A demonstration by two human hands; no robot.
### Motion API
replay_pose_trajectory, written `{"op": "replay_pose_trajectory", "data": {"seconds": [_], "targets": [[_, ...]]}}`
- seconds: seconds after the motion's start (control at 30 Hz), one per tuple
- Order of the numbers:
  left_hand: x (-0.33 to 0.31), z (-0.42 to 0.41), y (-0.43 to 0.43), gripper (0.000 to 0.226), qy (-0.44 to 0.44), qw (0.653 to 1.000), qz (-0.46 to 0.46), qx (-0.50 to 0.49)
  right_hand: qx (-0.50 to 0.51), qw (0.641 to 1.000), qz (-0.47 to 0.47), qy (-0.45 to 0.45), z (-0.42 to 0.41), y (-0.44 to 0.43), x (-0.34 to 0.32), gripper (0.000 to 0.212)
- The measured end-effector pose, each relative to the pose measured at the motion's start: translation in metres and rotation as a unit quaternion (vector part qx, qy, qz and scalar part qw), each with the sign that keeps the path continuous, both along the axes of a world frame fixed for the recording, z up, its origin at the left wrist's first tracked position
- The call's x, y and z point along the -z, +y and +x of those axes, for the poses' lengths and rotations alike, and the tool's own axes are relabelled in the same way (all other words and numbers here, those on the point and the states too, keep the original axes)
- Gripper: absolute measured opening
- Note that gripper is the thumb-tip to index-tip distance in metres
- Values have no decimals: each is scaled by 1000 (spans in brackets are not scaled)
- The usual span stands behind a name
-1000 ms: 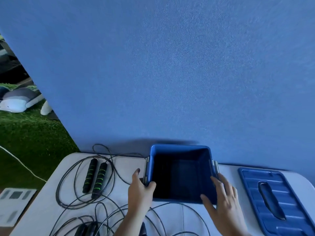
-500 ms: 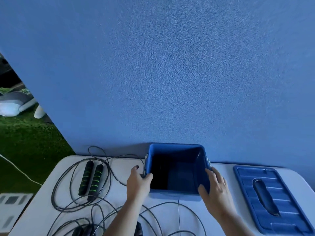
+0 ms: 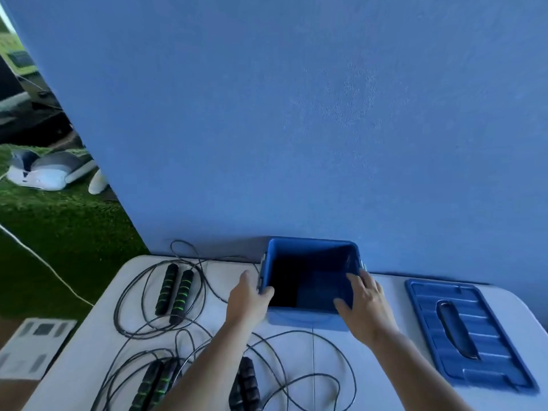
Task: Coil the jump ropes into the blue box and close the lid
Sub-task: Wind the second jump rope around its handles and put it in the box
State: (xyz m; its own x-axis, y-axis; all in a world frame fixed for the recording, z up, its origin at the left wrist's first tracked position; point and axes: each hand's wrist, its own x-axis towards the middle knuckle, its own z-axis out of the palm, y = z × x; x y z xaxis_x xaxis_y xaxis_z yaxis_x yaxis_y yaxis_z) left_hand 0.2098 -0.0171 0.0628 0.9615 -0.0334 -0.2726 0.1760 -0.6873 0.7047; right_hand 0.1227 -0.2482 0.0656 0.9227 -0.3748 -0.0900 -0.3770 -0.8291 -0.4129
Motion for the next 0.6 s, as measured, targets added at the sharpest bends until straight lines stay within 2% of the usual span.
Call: {"op": "replay_pose_trajectory", "data": {"seconds": [0.23, 0.37, 0.6], "targets": [[-14, -19, 24, 64, -22, 999, 24, 9, -61, 998, -19, -20, 5, 38, -17, 67], [-6, -31, 51, 79, -14, 1000, 9, -6, -104, 993, -35, -41, 3, 67, -21, 64], [14, -61, 93, 80, -5, 1000, 23, -19, -193, 979, -5, -66, -12, 124, -11, 59]]}}
